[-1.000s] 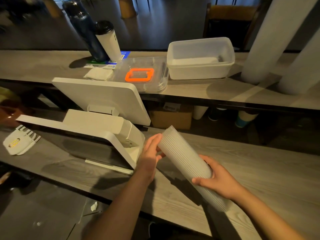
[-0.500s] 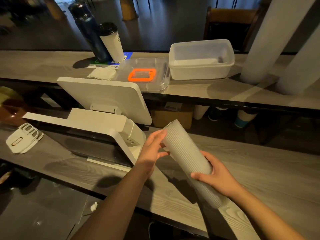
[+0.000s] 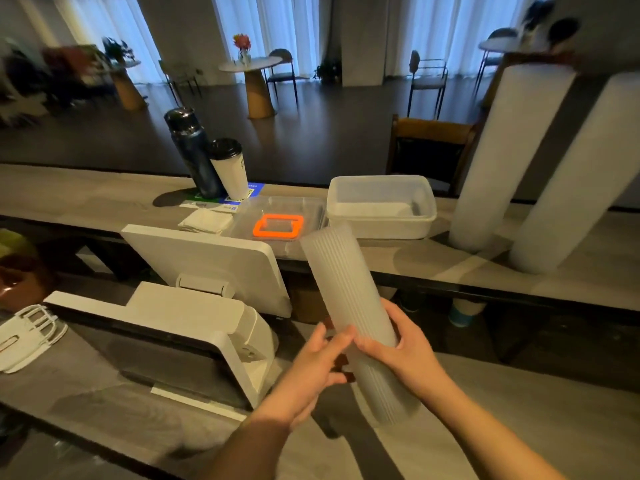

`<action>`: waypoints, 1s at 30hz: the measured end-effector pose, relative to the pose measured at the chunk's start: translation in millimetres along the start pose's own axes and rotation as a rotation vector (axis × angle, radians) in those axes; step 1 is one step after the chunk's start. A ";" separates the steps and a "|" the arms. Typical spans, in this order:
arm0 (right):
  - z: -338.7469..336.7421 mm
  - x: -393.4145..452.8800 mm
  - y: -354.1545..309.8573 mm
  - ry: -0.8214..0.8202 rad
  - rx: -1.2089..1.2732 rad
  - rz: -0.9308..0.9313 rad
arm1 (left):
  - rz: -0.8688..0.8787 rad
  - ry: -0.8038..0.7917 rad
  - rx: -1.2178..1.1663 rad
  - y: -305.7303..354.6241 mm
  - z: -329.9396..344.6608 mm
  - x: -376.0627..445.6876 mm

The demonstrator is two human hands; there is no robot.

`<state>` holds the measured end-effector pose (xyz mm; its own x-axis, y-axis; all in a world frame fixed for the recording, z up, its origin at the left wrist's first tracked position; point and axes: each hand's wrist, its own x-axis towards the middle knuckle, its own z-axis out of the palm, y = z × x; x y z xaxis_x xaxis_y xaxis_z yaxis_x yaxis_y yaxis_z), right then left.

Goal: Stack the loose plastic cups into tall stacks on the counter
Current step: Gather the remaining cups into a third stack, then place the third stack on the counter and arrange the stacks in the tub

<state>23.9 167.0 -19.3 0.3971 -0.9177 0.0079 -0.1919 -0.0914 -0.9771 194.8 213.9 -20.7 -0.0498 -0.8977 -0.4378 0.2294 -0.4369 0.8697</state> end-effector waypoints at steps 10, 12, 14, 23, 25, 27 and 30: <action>-38.1 68.0 -90.6 -0.056 -0.018 -0.081 | 0.306 -0.008 0.288 128.8 -5.9 36.6; -45.6 81.6 -109.3 -0.021 -0.059 -0.084 | 0.364 -0.037 0.333 154.1 -6.0 43.3; -52.2 95.6 -126.0 0.028 -0.097 -0.090 | 0.413 -0.032 0.399 179.4 -3.6 51.7; -75.6 169.0 -171.8 0.145 -0.173 -0.152 | 0.526 -0.044 0.618 273.6 -7.9 101.3; -78.6 187.0 -174.4 0.157 -0.195 -0.153 | 0.546 -0.017 0.614 285.0 -9.6 113.1; -80.8 204.0 -174.0 0.174 -0.197 -0.143 | 0.569 0.008 0.608 293.4 -11.3 127.5; -80.0 228.1 -169.6 0.176 -0.184 -0.122 | 0.552 0.023 0.571 298.9 -17.2 149.6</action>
<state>75.3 -57.8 165.2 0.2682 -0.9472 0.1758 -0.3184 -0.2594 -0.9118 272.6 -50.0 169.9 -0.0530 -0.9944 0.0919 -0.3188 0.1041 0.9421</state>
